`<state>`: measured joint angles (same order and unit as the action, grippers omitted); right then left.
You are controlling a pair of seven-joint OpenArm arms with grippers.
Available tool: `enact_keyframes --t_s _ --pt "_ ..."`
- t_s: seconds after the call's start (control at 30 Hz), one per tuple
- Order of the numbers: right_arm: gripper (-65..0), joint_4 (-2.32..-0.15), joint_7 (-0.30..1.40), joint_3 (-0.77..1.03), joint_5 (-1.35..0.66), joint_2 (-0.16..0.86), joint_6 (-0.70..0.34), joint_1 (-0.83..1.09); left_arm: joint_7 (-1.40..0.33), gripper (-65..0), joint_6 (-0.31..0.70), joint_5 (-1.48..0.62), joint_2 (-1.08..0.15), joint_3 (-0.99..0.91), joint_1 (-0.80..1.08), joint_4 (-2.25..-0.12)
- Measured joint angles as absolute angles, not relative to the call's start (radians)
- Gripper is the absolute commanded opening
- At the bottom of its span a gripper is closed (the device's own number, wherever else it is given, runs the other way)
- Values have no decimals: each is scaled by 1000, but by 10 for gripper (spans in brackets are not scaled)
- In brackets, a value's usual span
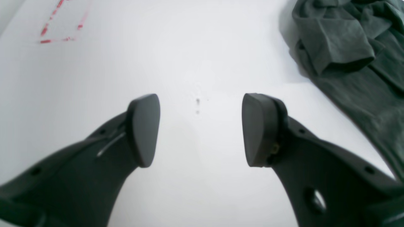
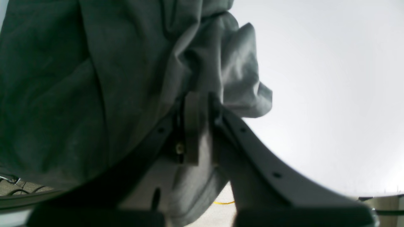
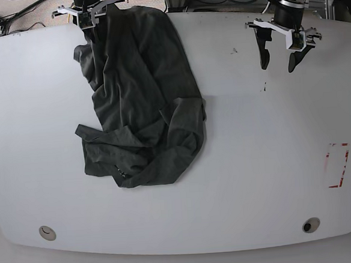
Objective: Fold the T-shirt properly
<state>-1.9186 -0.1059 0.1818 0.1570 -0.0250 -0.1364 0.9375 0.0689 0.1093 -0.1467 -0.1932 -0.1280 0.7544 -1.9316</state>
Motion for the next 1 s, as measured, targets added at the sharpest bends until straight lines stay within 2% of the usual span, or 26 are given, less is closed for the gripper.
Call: enact_keyframes --t_s 0.17,0.3,0.5,0.57,0.83,0.9,1.0 --pt "-600 -1924 -108 168 153 -22 -134 929 70 -269 105 -141 -190 -126 735 -1925" --pt "-559 -1924 -108 158 153 -21 -134 923 67 -271 105 -140 -189 -126 725 -1917" --pt "-436 -1923 -104 131 153 -17 -136 909 60 -272 105 -140 -189 -132 694 -1917" --pt "-366 -1923 -103 126 153 -17 -136 909 61 -269 106 -140 -190 -132 688 -1917" --pt "-321 -1924 -108 117 154 -36 -136 939 56 -269 109 -140 -189 -136 703 -1919" --pt "-287 -1924 -109 119 153 -36 -136 937 54 -266 109 -140 -189 -136 702 -1919" --pt "-273 -1924 -112 132 137 -38 -138 925 62 -265 101 -140 -192 -120 698 -1919"
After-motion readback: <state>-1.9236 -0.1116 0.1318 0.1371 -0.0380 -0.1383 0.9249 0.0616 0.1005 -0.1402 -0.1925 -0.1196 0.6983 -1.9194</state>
